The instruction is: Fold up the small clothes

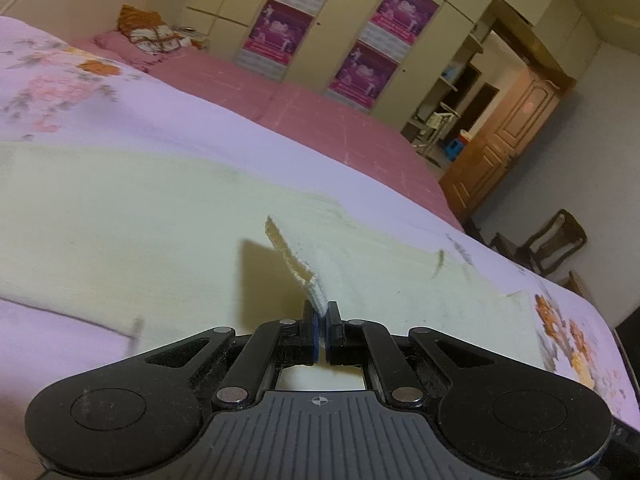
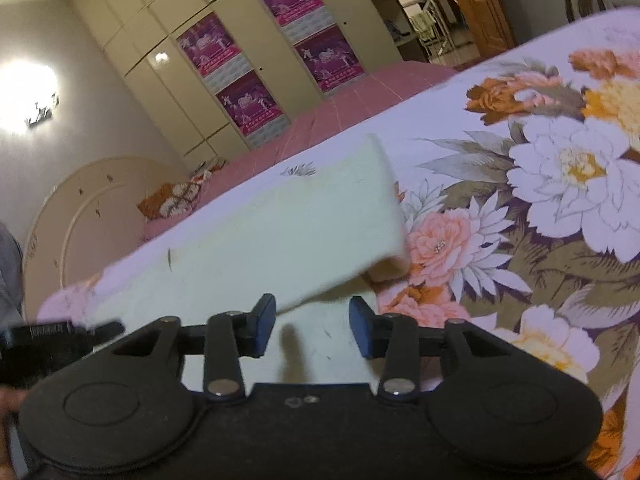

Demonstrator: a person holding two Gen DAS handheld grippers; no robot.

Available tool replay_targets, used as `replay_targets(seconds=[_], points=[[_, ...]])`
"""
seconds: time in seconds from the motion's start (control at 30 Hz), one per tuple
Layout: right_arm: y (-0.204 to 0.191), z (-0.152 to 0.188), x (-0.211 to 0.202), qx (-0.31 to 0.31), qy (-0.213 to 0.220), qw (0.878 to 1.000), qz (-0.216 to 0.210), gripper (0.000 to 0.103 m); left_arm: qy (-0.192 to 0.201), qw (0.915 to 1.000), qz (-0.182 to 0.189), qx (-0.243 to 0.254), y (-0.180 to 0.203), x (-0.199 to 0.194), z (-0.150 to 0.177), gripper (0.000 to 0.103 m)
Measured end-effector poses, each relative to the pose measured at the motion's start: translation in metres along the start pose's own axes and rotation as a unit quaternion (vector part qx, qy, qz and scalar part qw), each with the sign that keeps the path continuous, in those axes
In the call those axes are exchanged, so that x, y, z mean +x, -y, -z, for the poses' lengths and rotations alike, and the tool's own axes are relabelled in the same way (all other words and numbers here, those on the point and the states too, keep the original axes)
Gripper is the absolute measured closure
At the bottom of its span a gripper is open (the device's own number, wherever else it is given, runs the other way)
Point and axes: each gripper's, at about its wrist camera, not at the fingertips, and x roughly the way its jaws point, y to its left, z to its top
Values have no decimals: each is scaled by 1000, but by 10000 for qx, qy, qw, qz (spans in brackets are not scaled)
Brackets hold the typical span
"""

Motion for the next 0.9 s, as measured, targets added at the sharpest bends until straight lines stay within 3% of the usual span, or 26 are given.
replay_targets(seconds=[0.2, 0.47, 0.6, 0.73, 0.9], points=[[3, -7, 6, 183, -34, 9998, -78, 59, 118, 9995, -215, -200, -36, -12, 0, 100], [18, -9, 18, 842, -50, 9962, -232, 61, 13, 9995, -248, -183, -45, -6, 5, 100], [25, -11, 23, 1044, -24, 9943, -205, 70, 68, 9993, -268, -266, -49, -9, 10, 100], [24, -13, 27, 896, -58, 9960, 14, 95, 126, 9991, -268, -318, -56, -15, 16, 100], [24, -15, 26, 711, -59, 9974, 47, 99, 176, 9989, -226, -359, -58, -21, 20, 100]])
